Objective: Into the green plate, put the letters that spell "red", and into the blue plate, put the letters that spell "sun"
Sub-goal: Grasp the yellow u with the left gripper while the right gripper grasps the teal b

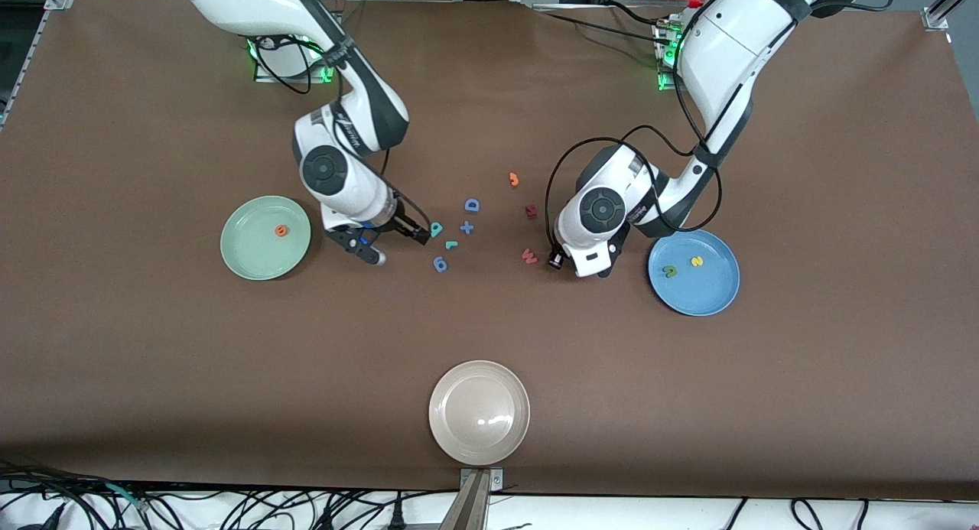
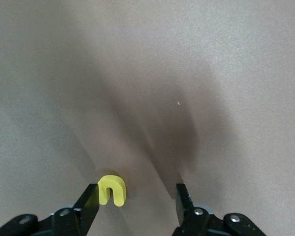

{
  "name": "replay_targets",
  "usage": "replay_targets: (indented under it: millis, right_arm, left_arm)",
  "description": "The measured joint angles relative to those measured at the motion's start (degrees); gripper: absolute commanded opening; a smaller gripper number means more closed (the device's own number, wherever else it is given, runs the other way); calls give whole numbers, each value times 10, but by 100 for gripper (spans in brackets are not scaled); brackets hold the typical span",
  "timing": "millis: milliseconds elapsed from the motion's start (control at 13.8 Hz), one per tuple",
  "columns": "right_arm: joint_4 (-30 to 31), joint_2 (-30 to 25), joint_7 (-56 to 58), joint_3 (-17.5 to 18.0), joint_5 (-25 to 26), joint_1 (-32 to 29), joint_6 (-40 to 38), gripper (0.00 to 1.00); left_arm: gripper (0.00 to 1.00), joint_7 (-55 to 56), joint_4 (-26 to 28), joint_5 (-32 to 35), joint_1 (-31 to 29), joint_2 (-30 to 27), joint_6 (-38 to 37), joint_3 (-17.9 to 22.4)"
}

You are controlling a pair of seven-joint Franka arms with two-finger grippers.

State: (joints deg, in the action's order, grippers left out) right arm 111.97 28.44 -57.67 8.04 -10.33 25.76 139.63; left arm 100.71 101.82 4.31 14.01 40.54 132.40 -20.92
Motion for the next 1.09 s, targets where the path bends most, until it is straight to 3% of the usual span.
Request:
replay_targets:
  millis: [217, 434, 651, 796, 941, 1086]
  right_arm:
    - [-1, 27, -24, 0, 0, 20, 42, 91]
    - [-1, 42, -28, 0, 0, 27, 55, 89]
    - [-1, 46, -40, 0, 0, 41, 55, 75]
    - [-1, 50, -43, 0, 0, 45, 55, 64]
    - [-1, 54, -43, 0, 0, 46, 55, 62]
    - [-1, 57, -43, -1, 1, 46, 55, 62]
  left_arm:
    - [71, 1, 5, 0, 0, -2, 2, 0]
    - [64, 1, 15, 0, 0, -8, 2, -1]
    - [63, 1, 33, 0, 0, -13, 24, -1]
    - [54, 1, 53, 0, 0, -14, 48, -1]
    - [33, 1, 62, 0, 0, -16, 53, -1]
    - [26, 2, 65, 0, -2, -18, 53, -1]
